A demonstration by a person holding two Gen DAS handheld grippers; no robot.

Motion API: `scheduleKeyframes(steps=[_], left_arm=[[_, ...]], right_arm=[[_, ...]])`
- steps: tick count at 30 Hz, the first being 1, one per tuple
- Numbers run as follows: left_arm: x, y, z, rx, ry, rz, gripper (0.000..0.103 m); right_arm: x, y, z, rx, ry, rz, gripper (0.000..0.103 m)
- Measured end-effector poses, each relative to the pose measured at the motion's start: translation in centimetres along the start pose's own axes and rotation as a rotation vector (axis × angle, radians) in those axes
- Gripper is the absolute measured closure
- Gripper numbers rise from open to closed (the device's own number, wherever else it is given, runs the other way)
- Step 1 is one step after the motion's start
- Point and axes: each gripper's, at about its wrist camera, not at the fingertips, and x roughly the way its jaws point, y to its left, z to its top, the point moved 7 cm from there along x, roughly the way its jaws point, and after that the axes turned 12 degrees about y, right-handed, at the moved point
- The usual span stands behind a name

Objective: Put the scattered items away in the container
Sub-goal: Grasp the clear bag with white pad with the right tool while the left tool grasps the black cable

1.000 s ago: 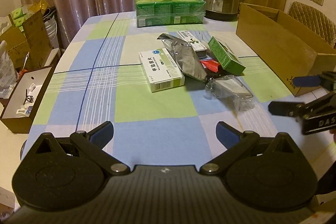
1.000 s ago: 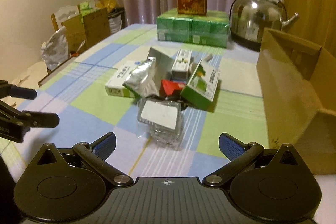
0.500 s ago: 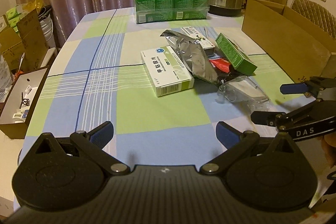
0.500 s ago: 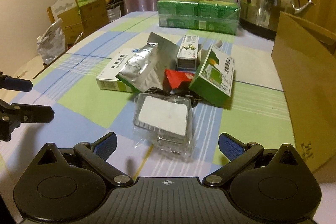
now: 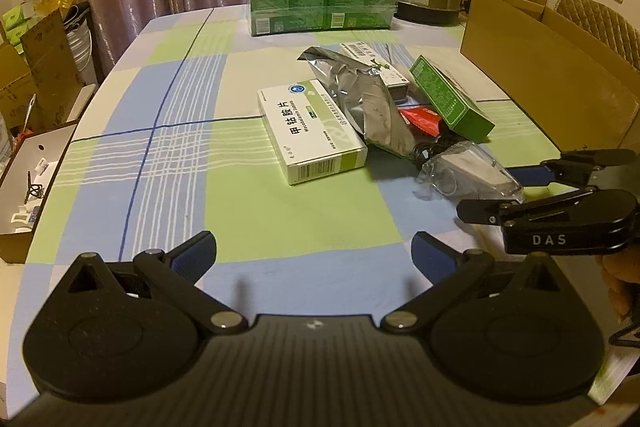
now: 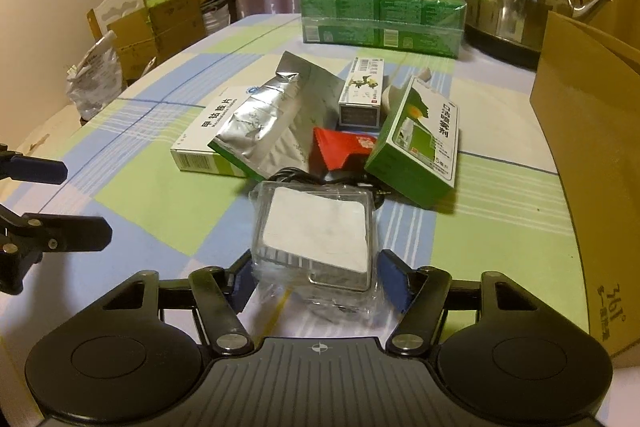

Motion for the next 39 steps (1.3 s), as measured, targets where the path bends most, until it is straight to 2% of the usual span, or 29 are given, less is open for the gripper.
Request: scheduleKeyframes(steps=[3,13,17,21,25,28,33,35,39], left_arm=[[0.1,-0.2,0.0,0.003,0.0,-0.003,0.001],[-0.2,-1.1,0.2,0.025,-0.01,-0.015,0.001],[0.0,-2.4,0.8,0.066,-0.016,-0.033,0.001],[0.5,-4.7,1.7,0.15,-0.029,-0.06,0.005],[1.7,-7.6,2.7,0.259,-0.034,-0.081,0.013],[2.9,-9.5,3.5,0.31,-0.025,-0.106,0.028],[5.4,-11.5,4.8,0.381,-0.009,-0.097,0.046],[6.2,-12.0,5.3,0.412,-0.005,-0.083,0.061],[7.6,-12.6,5.9,0.443,0.005,-0.051,0.063]], right_arm=[[0.0,0.1,0.1,-0.005,0.0,-0.001,0.05],[-1.2,-0.7,-0.4,0.0,-0.007,-0.027,0.06],[-2.7,-2.1,-0.9,0.032,-0.023,-0.049,0.062],[-4.1,-3.8,-1.7,0.062,-0.035,-0.084,0.062],[-4.9,-5.6,-2.7,0.107,-0.036,-0.108,0.062],[-5.0,-6.5,-3.1,0.141,-0.032,-0.097,0.062],[-5.0,-6.9,-3.3,0.152,-0.039,-0.089,0.062],[-4.9,-7.0,-3.4,0.161,-0.04,-0.083,0.062],[-4.6,-7.2,-3.6,0.167,-0.036,-0.075,0.062]])
